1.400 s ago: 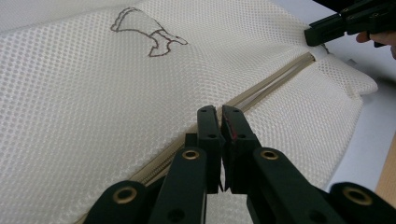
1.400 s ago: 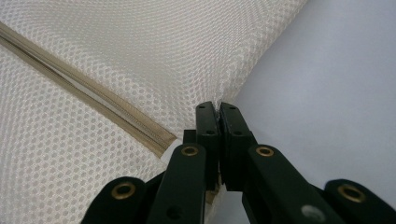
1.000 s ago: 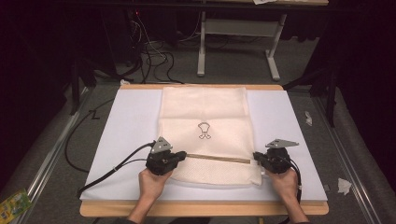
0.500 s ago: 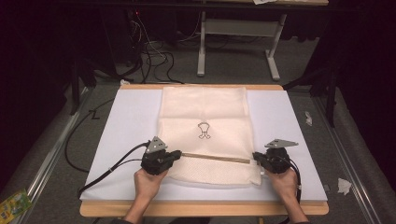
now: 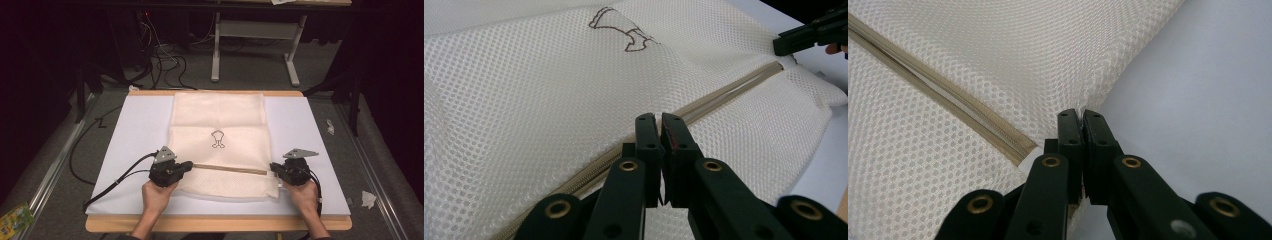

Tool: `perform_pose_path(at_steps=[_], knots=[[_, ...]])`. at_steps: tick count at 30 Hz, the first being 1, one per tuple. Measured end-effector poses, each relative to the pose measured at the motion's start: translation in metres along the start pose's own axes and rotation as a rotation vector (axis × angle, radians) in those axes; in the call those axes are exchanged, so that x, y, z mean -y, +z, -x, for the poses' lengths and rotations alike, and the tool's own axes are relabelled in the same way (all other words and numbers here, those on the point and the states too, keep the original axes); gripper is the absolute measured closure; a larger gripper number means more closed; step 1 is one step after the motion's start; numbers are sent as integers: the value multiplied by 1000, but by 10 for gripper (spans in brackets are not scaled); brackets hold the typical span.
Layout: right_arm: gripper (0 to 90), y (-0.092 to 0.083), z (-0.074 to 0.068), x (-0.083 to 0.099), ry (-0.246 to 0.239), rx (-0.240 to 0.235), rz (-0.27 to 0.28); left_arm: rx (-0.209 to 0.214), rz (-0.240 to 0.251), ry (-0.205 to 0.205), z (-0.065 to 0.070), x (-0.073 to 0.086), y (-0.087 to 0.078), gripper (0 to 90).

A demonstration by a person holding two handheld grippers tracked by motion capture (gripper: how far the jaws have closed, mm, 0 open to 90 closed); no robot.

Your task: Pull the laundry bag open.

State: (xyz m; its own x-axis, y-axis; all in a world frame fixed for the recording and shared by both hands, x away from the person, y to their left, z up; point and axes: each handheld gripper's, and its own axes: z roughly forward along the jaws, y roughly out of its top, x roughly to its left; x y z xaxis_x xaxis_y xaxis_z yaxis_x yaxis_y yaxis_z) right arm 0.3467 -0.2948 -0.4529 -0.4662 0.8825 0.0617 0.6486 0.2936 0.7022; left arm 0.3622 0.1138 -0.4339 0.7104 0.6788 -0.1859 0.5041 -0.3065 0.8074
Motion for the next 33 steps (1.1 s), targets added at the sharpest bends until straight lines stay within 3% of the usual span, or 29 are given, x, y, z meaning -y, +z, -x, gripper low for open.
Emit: perform_pose_path(at_steps=[3, 20, 21, 33], knots=[[889, -1, 2, 0, -3, 21, -8, -1, 12, -28, -6, 2, -6, 873], [889, -1, 2, -3, -9, 16, -2, -25, 2, -26, -12, 6, -11, 873], [890, -1, 2, -3, -9, 17, -3, -44, 0, -24, -12, 6, -11, 873], [890, -2, 6, -4, 5, 37, -5, -87, 18, -65, -30, 13, -28, 873]])
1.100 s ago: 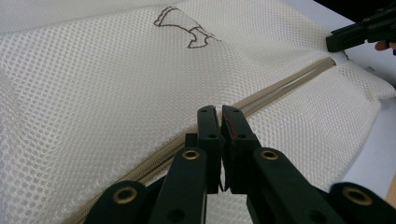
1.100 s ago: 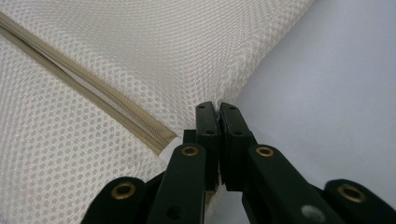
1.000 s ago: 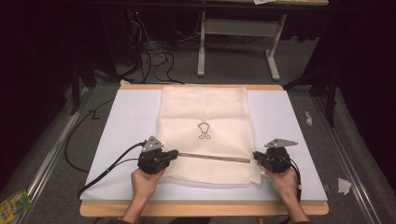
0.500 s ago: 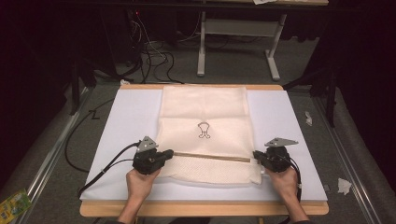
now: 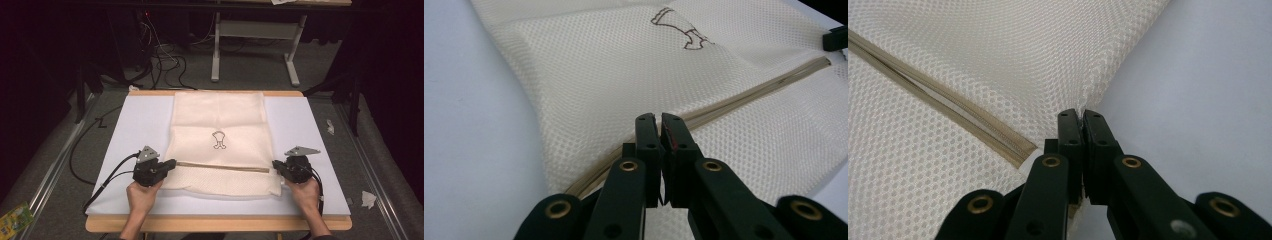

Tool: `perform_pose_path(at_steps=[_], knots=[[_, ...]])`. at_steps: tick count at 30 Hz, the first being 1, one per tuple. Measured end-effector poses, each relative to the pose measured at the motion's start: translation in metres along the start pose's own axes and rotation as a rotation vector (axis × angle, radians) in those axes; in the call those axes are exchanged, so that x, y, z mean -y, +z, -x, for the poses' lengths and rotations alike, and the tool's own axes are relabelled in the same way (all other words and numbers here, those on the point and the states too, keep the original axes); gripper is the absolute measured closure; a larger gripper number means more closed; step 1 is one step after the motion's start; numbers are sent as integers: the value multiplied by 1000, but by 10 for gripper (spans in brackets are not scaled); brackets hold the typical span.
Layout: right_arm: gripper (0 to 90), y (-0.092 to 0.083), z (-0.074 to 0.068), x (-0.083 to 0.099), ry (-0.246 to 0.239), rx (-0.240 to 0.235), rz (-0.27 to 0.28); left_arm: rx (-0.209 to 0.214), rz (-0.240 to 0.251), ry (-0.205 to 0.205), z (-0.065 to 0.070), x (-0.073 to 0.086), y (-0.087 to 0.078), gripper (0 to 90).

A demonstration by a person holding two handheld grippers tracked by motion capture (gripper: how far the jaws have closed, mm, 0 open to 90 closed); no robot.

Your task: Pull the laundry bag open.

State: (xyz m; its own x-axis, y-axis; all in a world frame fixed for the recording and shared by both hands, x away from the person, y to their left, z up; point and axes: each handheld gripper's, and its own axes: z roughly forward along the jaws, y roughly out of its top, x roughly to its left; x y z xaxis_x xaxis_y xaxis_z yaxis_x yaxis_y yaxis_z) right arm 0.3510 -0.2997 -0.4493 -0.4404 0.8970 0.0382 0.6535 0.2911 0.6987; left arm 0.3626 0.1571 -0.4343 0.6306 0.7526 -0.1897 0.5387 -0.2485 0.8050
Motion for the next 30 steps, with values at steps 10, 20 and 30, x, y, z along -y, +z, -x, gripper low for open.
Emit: perform_pose_path(at_steps=[10, 20, 30], knots=[[890, -2, 2, 0, 6, 4, 6, -28, 10, -31, -12, 4, -10, 873], [890, -6, 5, -4, 8, 4, 24, -24, 12, -53, -18, 6, -11, 873], [891, -13, 9, -9, -3, 28, 20, -36, 6, -76, -25, 6, -12, 874]])
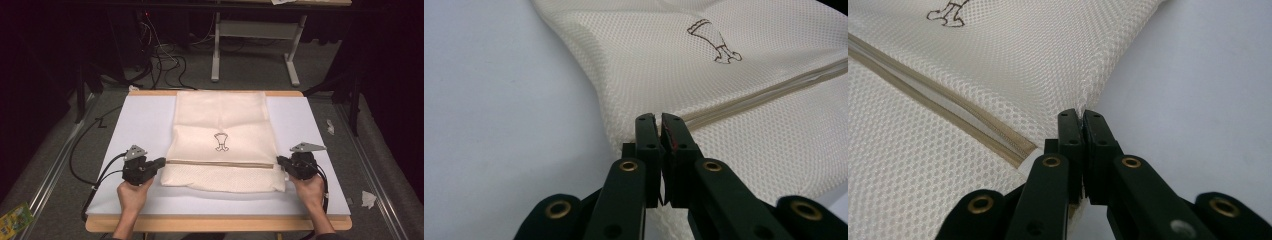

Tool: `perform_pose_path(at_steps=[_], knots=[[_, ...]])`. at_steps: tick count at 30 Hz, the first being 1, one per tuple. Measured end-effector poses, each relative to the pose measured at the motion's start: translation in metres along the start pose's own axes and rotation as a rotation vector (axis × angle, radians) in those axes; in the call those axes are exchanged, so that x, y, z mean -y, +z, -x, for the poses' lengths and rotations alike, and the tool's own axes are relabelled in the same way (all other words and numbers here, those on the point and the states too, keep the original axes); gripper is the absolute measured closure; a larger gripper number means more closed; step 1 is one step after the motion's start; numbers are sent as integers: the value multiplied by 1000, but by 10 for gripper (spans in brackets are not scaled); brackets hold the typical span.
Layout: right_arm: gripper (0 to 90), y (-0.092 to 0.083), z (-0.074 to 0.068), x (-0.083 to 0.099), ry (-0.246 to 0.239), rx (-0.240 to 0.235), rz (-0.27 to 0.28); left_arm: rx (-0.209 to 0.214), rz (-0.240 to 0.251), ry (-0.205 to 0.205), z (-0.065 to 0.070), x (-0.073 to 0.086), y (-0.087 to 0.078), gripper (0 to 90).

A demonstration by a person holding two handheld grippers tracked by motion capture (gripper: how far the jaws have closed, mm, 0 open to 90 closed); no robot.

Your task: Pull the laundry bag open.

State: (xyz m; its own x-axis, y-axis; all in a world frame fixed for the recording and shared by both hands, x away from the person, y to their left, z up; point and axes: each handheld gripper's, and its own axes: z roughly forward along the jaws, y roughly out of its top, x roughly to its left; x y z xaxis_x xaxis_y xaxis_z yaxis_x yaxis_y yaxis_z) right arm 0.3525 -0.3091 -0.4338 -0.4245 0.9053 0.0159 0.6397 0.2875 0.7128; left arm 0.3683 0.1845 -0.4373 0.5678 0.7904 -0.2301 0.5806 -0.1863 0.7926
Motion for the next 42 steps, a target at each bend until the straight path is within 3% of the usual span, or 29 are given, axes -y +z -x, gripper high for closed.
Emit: perform_pose_path(at_steps=[15, 23, 28, 34, 42], knots=[[894, 0, 6, -3, 20, 4, 9, -13, -10, -25, -5, 0, 3, 874], [895, 4, 7, -4, 25, 21, 3, -71, -52, -18, -5, 2, 12, 874], [893, 5, 5, -4, 26, 20, -4, -67, -53, -32, -6, 1, 12, 873], [887, 10, 4, -3, 9, 6, -21, -69, -86, -35, -10, 3, 18, 869], [883, 14, 3, 0, 10, 2, -33, -65, -84, -45, -11, 7, 20, 867]])
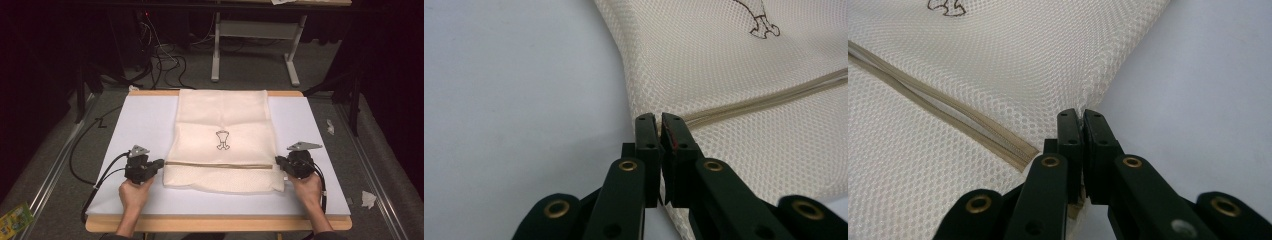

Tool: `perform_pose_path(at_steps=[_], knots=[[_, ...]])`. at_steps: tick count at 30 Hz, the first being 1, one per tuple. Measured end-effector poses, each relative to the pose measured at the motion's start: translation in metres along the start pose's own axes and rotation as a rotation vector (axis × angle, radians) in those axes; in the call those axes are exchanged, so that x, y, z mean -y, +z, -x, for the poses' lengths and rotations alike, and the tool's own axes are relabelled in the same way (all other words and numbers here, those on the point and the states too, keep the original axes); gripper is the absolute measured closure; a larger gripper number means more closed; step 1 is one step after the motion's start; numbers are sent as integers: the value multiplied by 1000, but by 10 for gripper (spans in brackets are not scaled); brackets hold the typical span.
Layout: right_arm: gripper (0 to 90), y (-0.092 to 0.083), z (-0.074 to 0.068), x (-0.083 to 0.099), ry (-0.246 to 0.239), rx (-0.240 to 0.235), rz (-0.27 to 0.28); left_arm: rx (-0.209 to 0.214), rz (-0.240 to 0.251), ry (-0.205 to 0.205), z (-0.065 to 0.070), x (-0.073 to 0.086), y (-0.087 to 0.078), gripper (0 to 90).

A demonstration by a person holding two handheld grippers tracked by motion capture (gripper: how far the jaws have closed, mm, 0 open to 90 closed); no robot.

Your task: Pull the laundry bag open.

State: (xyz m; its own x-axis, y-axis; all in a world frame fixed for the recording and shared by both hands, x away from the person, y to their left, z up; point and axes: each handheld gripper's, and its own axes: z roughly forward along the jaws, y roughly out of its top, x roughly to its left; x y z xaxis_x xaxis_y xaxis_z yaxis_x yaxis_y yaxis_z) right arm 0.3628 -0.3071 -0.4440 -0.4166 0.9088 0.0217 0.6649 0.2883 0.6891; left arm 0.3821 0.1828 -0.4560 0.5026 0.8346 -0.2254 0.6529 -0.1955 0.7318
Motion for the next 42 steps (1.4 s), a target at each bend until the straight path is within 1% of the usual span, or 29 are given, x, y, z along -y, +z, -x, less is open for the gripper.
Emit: perform_pose_path(at_steps=[2, 8, 13, 14, 15, 16, 18, 19, 20, 21, 25, 26, 27, 28, 32, 33, 35, 36, 38, 40, 42], knots=[[876, 3, -1, 1, -9, -1, -15, -7, -7, 13, 1, 2, 2, 866], [846, 7, 0, 3, -6, -7, -29, -15, -24, 19, 2, 5, 5, 863], [754, 9, -1, 3, 1, -5, -29, -22, -32, 29, 3, 7, 6, 855], [754, 9, -1, 3, 1, -5, -29, -25, -34, 33, 4, 7, 6, 855], [708, 9, -1, 3, -4, -2, -29, -23, -37, 40, 4, 8, 7, 823], [684, 9, -1, 3, -2, -1, -29, -21, -35, 42, 4, 8, 7, 788], [624, 10, -2, 3, -2, 2, -33, -11, -24, 50, 5, 8, 7, 689], [605, 9, -2, 3, -5, 6, -32, -11, -16, 54, 5, 8, 7, 661], [605, 9, -3, 3, -3, 9, -28, -11, -16, 54, 5, 8, 7, 630], [570, 8, -3, 3, 0, 10, -22, -18, -2, 59, 5, 9, 5, 607], [522, 1, -2, 3, 2, 11, 14, -31, 33, 70, 4, 8, -2, 543], [522, 1, -2, 3, 2, 11, 14, -31, 33, 70, 4, 8, -2, 540], [516, -3, -2, 4, 12, 1, 32, -33, 48, 70, 4, 7, -5, 531], [513, -5, -1, 4, 12, 0, 44, -33, 48, 70, 4, 7, -5, 525], [507, -15, 1, 6, 24, -4, 82, -27, 86, 70, 4, 6, -16, 516], [507, -17, 2, 7, 24, -4, 89, -32, 94, 80, 5, 7, -19, 517], [507, -21, 3, 9, 24, -2, 98, -43, 126, 93, 5, 8, -25, 526], [509, -23, 4, 10, 27, -4, 105, -43, 126, 93, 5, 8, -25, 528], [522, -27, 7, 12, 41, 4, 126, -51, 156, 91, 3, 9, -33, 529], [538, -32, 9, 15, 47, 26, 159, -56, 168, 90, 2, 10, -38, 529], [543, -34, 10, 16, 50, 30, 168, -62, 175, 91, 2, 11, -40, 530]])
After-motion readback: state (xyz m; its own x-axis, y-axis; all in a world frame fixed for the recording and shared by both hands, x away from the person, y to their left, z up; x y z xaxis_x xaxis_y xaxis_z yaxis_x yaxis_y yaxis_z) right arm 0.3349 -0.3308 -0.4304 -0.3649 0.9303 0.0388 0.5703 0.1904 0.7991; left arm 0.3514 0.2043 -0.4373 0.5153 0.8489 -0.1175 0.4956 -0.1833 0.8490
